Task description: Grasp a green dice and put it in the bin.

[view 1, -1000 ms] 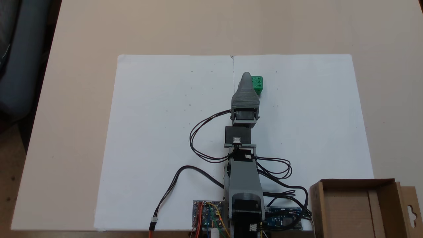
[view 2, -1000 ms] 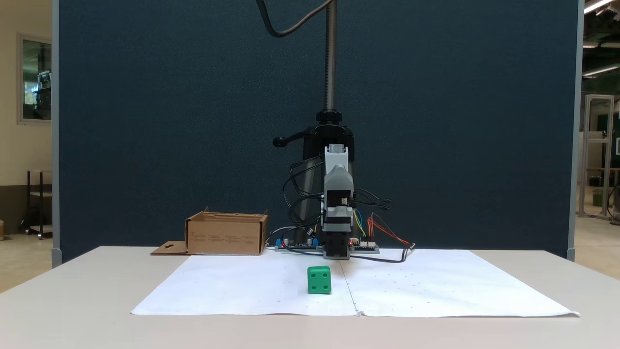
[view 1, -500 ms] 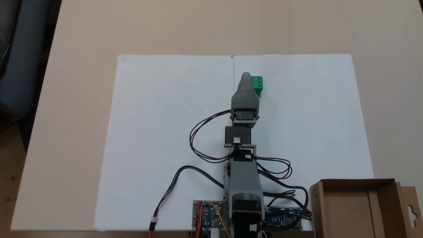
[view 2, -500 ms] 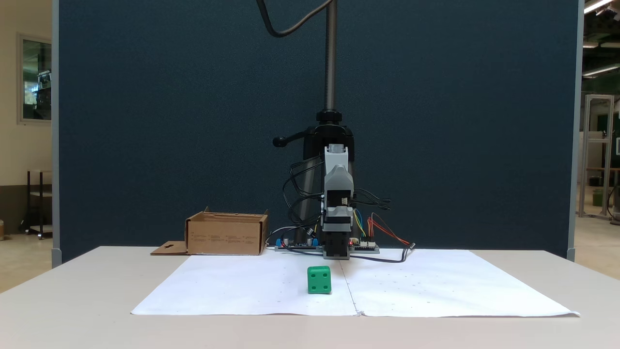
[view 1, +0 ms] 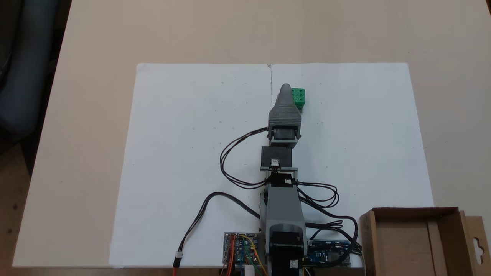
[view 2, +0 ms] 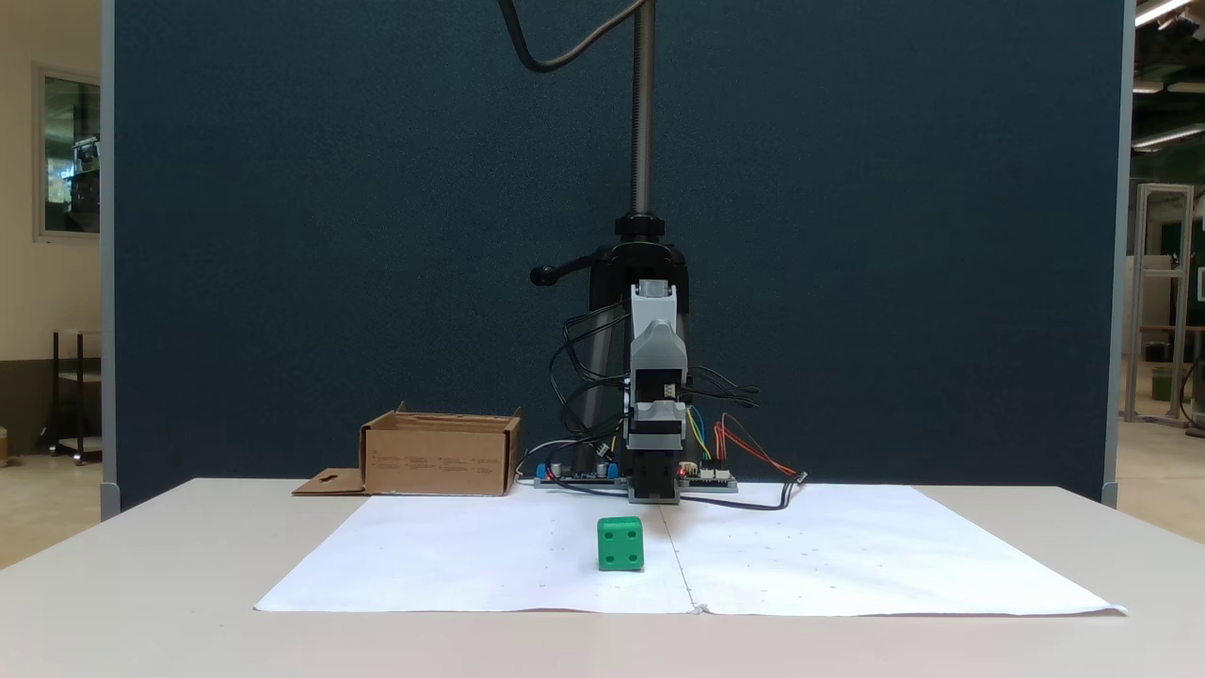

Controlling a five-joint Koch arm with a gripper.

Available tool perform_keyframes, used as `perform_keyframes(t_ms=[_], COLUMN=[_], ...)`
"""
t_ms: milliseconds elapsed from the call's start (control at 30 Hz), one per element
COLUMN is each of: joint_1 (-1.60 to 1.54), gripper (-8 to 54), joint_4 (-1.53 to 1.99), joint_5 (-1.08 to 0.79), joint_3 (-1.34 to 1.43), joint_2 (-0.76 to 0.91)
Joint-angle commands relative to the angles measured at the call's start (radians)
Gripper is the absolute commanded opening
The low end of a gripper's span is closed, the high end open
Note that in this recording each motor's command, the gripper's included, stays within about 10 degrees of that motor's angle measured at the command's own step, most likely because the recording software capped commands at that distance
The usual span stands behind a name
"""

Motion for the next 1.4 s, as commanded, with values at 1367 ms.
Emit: perform_keyframes(t_ms=[1367], joint_1=[0.06], gripper=[41.7], joint_4=[0.721], joint_5=[-0.104], joint_3=[-0.43], joint_2=[0.097])
